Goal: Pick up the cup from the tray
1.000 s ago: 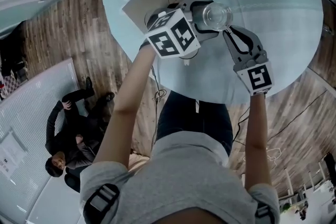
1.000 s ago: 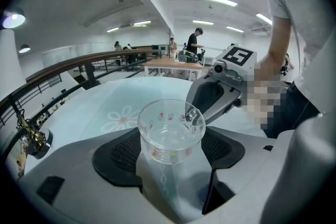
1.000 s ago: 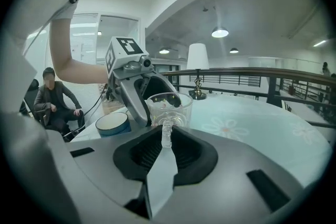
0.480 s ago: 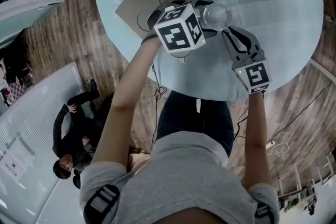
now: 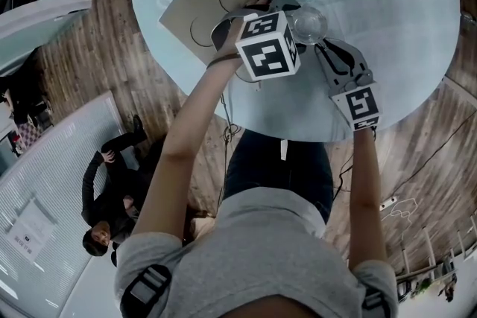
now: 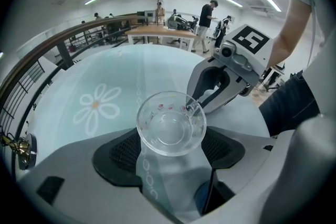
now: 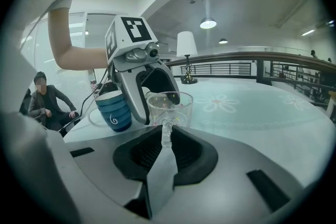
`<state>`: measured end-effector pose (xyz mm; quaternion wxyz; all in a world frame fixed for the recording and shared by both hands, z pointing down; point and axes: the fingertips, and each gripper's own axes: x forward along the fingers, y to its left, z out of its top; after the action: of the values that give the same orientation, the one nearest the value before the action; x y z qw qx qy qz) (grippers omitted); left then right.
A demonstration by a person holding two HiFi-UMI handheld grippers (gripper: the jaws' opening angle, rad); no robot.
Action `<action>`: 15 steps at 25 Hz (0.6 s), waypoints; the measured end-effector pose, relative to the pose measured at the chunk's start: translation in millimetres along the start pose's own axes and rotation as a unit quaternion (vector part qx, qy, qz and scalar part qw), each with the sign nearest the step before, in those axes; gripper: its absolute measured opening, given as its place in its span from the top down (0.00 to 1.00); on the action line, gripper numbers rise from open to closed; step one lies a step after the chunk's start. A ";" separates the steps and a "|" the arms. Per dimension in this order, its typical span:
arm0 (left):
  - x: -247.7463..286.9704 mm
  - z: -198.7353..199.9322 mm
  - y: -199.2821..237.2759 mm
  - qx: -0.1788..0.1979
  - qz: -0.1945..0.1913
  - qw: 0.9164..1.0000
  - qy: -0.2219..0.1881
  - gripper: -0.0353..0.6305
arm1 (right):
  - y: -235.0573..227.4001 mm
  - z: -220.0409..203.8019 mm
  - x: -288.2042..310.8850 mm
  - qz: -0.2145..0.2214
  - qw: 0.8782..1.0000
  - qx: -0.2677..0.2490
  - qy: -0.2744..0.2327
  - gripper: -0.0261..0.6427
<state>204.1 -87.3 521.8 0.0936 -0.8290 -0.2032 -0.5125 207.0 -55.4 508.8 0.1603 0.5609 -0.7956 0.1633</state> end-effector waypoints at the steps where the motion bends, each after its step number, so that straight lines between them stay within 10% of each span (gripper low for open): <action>1: 2.4 -2.5 -0.7 0.002 0.000 1.000 0.008 0.40 | 0.7 -2.7 0.9 0.000 1.000 -0.003 0.003 0.89; 6: 7.7 -15.2 0.3 0.047 0.022 0.997 0.066 0.40 | 2.4 -12.7 6.1 0.001 1.000 -0.013 0.021 0.89; 15: -7.7 -12.4 -0.2 0.028 0.037 0.999 0.029 0.41 | 3.1 -17.8 6.1 -0.006 1.000 -0.011 0.028 0.89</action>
<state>190.9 -93.5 520.7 0.1413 -0.8180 -0.1839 -0.5265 203.4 -51.8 527.1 0.1894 0.5592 -0.7892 0.1692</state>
